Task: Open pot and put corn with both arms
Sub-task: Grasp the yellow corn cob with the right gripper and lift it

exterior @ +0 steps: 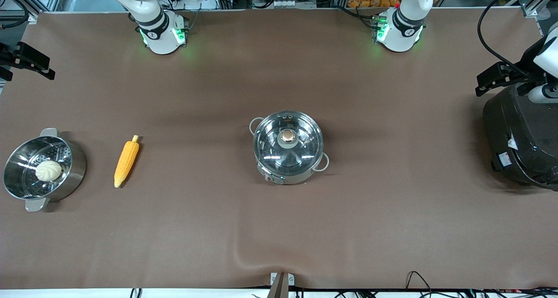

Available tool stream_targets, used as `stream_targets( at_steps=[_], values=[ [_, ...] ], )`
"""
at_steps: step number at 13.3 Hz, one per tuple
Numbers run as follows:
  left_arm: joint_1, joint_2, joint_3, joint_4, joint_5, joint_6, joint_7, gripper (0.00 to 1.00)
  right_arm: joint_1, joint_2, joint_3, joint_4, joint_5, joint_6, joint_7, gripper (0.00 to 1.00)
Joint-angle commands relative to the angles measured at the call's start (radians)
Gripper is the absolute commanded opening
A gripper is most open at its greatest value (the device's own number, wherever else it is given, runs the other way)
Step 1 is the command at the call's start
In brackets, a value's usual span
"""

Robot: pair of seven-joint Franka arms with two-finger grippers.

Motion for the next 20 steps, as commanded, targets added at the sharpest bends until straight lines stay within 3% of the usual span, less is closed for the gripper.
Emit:
stream_targets(
  at_steps=[1, 6, 8, 10, 12, 15, 20],
  values=[
    [-0.001, -0.013, -0.003, -0.003, -0.002, 0.001, -0.014, 1.0, -0.017, 0.007, -0.005, 0.023, 0.021, -0.013, -0.016, 1.0],
    [-0.008, 0.006, -0.008, -0.002, -0.017, 0.053, -0.03, 1.0, -0.021, 0.007, -0.008, 0.022, 0.021, -0.006, -0.016, 1.0],
    [-0.044, 0.019, -0.055, -0.003, -0.025, 0.128, -0.054, 1.0, -0.021, 0.009, -0.006, 0.019, 0.021, 0.01, -0.016, 1.0],
    [-0.073, 0.061, -0.095, 0.0, -0.025, 0.143, -0.207, 1.0, -0.018, 0.009, -0.006, 0.019, 0.024, 0.016, 0.005, 1.0],
    [-0.131, 0.123, -0.127, 0.029, -0.022, 0.182, -0.327, 1.0, -0.027, 0.01, -0.009, 0.013, 0.079, 0.016, 0.008, 1.0],
    [-0.275, 0.283, -0.127, 0.162, 0.016, 0.183, -0.561, 1.0, -0.026, 0.012, -0.009, -0.018, 0.08, 0.072, 0.01, 1.0],
    [-0.447, 0.452, -0.112, 0.204, 0.033, 0.32, -0.841, 1.0, -0.032, 0.045, -0.011, -0.212, 0.072, 0.313, 0.029, 1.0]
  ],
)
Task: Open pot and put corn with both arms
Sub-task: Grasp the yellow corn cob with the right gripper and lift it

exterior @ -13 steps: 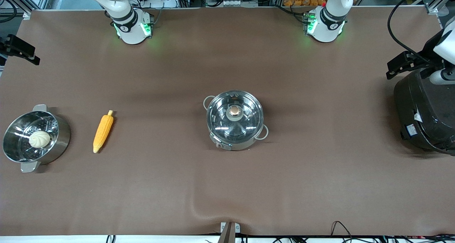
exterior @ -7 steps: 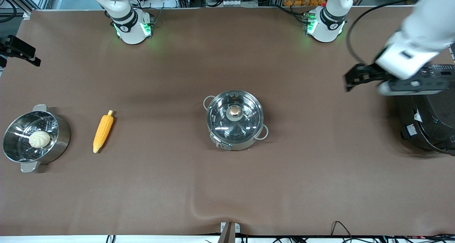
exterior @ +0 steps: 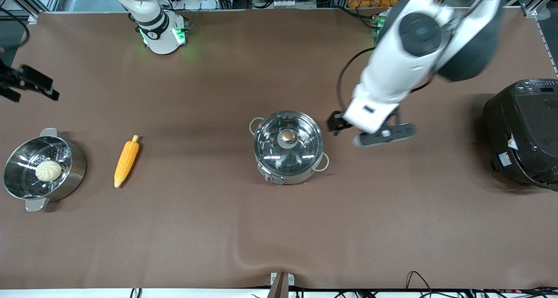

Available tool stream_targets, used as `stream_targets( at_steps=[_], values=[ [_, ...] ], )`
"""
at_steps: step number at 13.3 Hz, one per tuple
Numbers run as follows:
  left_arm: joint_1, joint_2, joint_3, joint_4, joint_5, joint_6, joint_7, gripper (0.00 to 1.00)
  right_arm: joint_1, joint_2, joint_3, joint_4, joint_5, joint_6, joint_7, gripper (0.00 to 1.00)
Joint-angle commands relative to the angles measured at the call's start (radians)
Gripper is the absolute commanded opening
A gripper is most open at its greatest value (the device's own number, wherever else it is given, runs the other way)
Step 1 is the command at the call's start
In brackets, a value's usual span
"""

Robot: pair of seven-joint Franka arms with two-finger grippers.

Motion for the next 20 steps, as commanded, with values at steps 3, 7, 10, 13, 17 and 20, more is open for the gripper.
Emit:
stream_targets(
  at_steps=[3, 7, 10, 13, 17, 20],
  values=[
    [-0.144, 0.139, 0.076, 0.067, 0.022, 0.088, -0.169, 1.0, -0.055, 0.093, 0.006, -0.192, 0.004, 0.198, 0.064, 1.0],
    [-0.322, 0.234, 0.214, 0.119, 0.022, 0.104, -0.257, 1.0, -0.06, 0.196, 0.006, -0.279, 0.005, 0.374, 0.205, 1.0],
    [-0.371, 0.253, 0.251, 0.119, 0.021, 0.122, -0.256, 1.0, -0.054, 0.215, 0.008, -0.474, 0.005, 0.65, 0.239, 1.0],
    [-0.373, 0.271, 0.248, 0.117, 0.021, 0.13, -0.255, 1.0, -0.048, 0.23, 0.006, -0.661, 0.004, 0.928, 0.23, 1.0],
    [-0.394, 0.288, 0.251, 0.113, 0.022, 0.131, -0.268, 1.0, -0.031, 0.347, 0.008, -0.663, 0.004, 0.966, 0.235, 1.0],
    [-0.408, 0.306, 0.253, 0.113, 0.022, 0.134, -0.266, 0.98, -0.042, 0.39, 0.006, -0.647, 0.004, 1.001, 0.226, 1.0]
  ],
)
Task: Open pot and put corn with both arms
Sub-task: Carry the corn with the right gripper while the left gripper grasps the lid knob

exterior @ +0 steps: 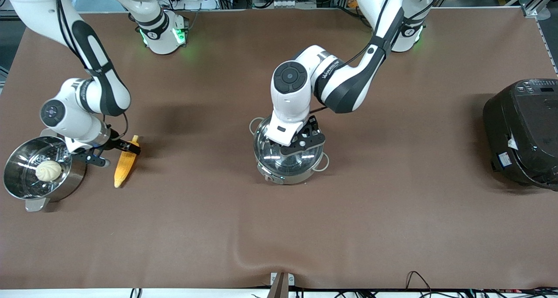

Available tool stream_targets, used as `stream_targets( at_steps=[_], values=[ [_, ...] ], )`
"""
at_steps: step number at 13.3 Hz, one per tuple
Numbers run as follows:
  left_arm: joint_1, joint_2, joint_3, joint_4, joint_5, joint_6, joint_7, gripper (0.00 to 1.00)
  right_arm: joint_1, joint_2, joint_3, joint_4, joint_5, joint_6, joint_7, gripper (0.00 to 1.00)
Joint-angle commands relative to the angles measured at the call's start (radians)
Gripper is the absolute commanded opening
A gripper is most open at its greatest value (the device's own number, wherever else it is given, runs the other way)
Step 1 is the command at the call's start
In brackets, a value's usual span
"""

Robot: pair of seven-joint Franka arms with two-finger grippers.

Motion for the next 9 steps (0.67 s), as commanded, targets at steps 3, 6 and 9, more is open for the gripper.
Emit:
stream_targets(
  at_steps=[3, 6, 9],
  values=[
    [-0.022, 0.026, 0.012, 0.025, 0.021, 0.003, -0.028, 0.94, -0.005, 0.05, -0.001, 0.046, 0.004, 0.025, 0.009, 1.0],
    [-0.021, 0.027, 0.01, 0.02, 0.021, 0.003, -0.025, 0.86, -0.005, 0.085, 0.0, 0.07, 0.004, 0.043, 0.009, 1.0],
    [-0.022, 0.027, 0.01, 0.02, 0.021, -0.002, -0.027, 0.79, -0.005, 0.11, 0.0, 0.073, 0.004, 0.08, 0.007, 0.88]
  ],
)
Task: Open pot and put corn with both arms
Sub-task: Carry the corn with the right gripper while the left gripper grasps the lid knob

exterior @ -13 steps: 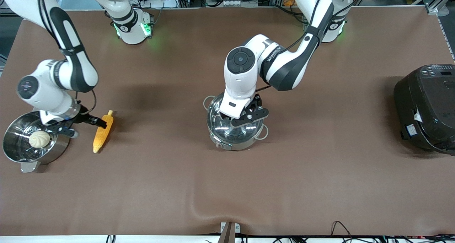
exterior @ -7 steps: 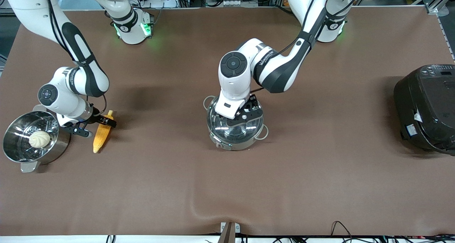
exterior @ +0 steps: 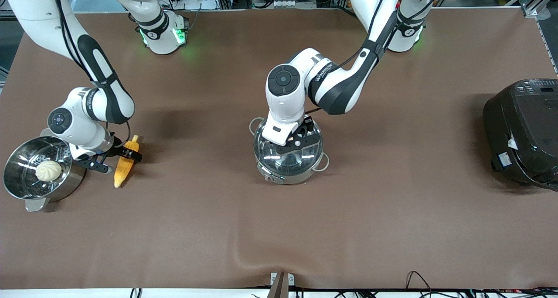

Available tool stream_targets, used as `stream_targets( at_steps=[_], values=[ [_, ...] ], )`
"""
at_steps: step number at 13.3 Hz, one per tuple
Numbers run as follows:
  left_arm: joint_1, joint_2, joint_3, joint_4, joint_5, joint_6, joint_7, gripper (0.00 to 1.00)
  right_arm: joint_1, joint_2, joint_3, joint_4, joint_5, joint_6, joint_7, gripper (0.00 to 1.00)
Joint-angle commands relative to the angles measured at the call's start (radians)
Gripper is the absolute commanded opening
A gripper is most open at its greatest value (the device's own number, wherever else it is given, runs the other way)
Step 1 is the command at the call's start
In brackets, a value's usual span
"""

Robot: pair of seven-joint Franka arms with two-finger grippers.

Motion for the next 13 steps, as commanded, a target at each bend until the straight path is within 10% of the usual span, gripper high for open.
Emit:
stream_targets(
  at_steps=[1, 6, 13],
  values=[
    [-0.011, 0.012, 0.008, 0.02, 0.021, -0.004, -0.026, 0.76, -0.003, 0.035, 0.001, 0.024, 0.003, 0.015, 0.009, 0.82],
    [-0.011, 0.015, 0.005, 0.022, 0.015, -0.001, -0.029, 0.69, 0.003, 0.005, 0.003, 0.046, 0.003, -0.036, 0.007, 0.23],
    [-0.013, 0.014, 0.002, 0.02, 0.008, -0.001, -0.029, 0.68, 0.046, -0.06, 0.015, 0.268, 0.019, -0.456, 0.03, 0.13]
  ],
)
